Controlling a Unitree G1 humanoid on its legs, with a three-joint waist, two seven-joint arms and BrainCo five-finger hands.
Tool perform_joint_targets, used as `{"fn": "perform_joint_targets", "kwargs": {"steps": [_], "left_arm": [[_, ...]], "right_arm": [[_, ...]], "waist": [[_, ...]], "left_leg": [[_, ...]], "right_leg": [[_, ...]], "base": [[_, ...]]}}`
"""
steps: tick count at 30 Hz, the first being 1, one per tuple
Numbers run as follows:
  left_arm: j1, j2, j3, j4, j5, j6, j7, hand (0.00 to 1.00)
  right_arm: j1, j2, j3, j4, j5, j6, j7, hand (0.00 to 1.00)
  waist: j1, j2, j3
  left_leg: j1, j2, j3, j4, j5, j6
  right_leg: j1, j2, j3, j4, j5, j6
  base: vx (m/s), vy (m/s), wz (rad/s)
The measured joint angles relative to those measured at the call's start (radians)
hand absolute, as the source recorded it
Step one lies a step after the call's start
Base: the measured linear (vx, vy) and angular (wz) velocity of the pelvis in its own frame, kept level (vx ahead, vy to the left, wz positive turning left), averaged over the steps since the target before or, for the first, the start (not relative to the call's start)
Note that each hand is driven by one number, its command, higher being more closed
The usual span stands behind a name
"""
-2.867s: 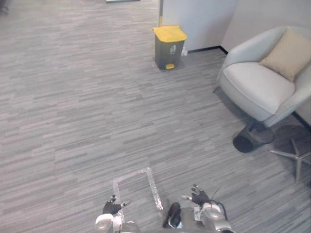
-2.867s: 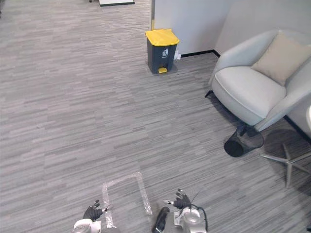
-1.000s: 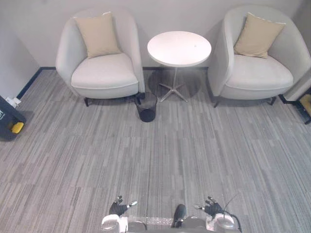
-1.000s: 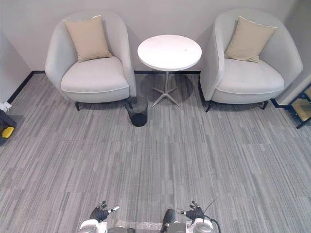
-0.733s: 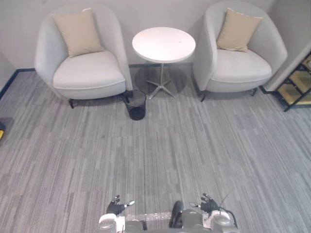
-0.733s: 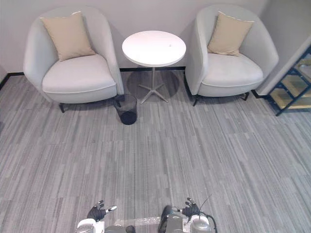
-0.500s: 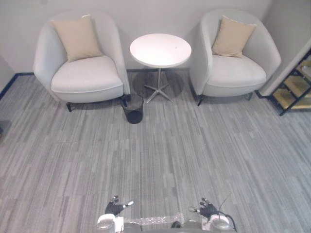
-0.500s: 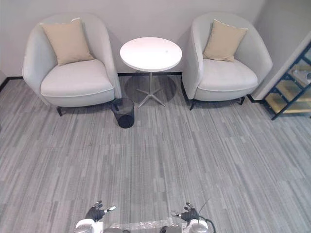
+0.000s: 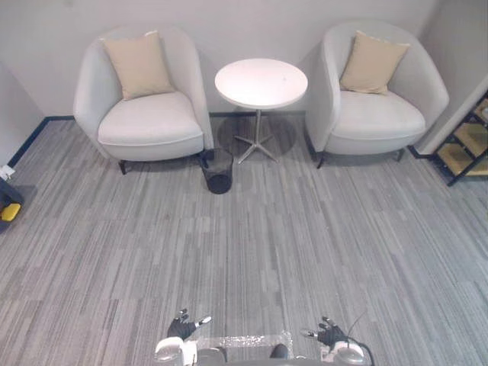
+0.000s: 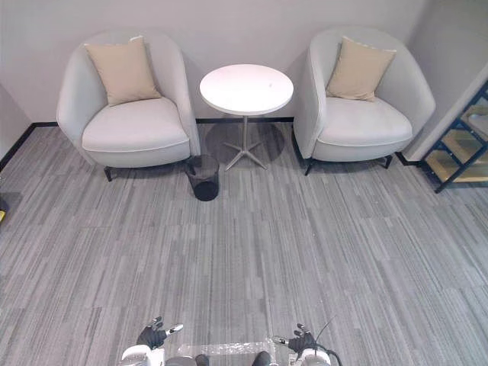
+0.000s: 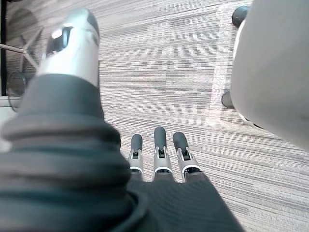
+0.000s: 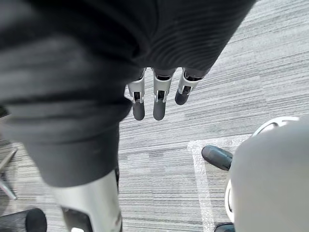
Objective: Organize the slippers on the shoe rack
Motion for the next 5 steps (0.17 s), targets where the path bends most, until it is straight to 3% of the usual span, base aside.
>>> {"fn": "perform_joint_targets", "kwargs": {"steps": [5], "left_arm": [[0.001,-0.005,0.026,0.004,0.001,0.001,0.0,0.0]], "right_arm": [[0.016,0.001,-0.028,-0.004,0.001,-0.001,-0.004,0.0]], "waist": [[-0.002,0.001,0.0]], "left_leg": [[-0.002,0.0,-0.006,-0.005,-0.01,-0.005]], "right_leg": [[-0.007,0.001,0.004,0.0,0.0,0.0]], "base": [[-0.08,-0.026,-0.06]]}}
